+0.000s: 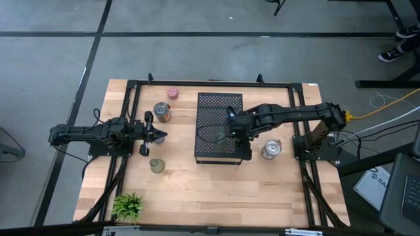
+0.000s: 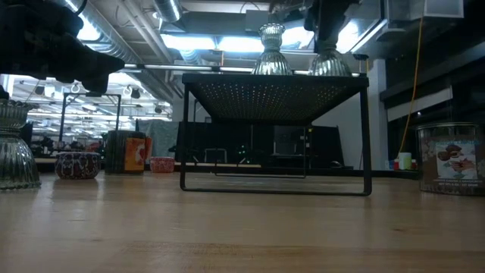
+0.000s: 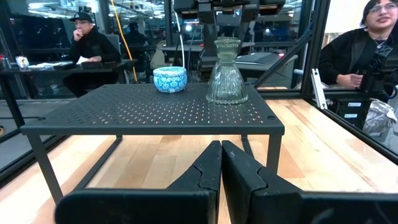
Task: Pick & Place candle stick holders
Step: Put the bottom right glass candle holder on the shelf aligned with the other glass candle holder
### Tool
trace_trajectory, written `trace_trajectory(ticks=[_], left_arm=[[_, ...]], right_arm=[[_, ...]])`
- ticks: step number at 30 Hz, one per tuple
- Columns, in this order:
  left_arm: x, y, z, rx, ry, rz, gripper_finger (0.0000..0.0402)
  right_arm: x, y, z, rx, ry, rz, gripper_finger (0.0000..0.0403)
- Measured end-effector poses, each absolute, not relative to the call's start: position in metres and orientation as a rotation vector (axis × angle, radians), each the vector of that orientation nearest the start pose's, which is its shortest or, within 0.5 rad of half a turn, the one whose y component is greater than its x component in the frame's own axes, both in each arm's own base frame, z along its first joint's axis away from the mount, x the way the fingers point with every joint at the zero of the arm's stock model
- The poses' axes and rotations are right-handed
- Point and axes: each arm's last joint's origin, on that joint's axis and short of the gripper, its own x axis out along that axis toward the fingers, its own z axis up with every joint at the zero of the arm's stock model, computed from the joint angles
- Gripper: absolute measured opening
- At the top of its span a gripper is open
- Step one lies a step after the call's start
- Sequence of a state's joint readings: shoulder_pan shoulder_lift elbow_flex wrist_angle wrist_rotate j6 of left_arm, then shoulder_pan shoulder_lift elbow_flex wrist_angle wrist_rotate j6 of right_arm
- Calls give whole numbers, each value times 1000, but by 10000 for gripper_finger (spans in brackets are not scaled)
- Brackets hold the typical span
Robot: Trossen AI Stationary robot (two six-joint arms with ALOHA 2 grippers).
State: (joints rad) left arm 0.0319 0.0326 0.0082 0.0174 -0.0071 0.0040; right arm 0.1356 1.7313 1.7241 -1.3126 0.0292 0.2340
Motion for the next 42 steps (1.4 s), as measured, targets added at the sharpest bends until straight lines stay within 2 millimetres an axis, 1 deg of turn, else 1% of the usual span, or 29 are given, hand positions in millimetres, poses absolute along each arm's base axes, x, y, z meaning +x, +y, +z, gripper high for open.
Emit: trace_trajectory(ticks=[15, 29, 38, 42], left_arm=[[99, 3, 166, 4, 6, 39, 6], [99, 3, 166, 4, 6, 39, 6], [99, 3, 166, 4, 6, 39, 6], [99, 3, 166, 4, 6, 39, 6]], right_arm=[[335, 45, 333, 80, 1262, -53, 176], [334, 45, 333, 87, 1265, -54, 177], [334, 46, 334, 92, 1263, -55, 205], [334, 46, 334, 95, 1263, -58, 211]])
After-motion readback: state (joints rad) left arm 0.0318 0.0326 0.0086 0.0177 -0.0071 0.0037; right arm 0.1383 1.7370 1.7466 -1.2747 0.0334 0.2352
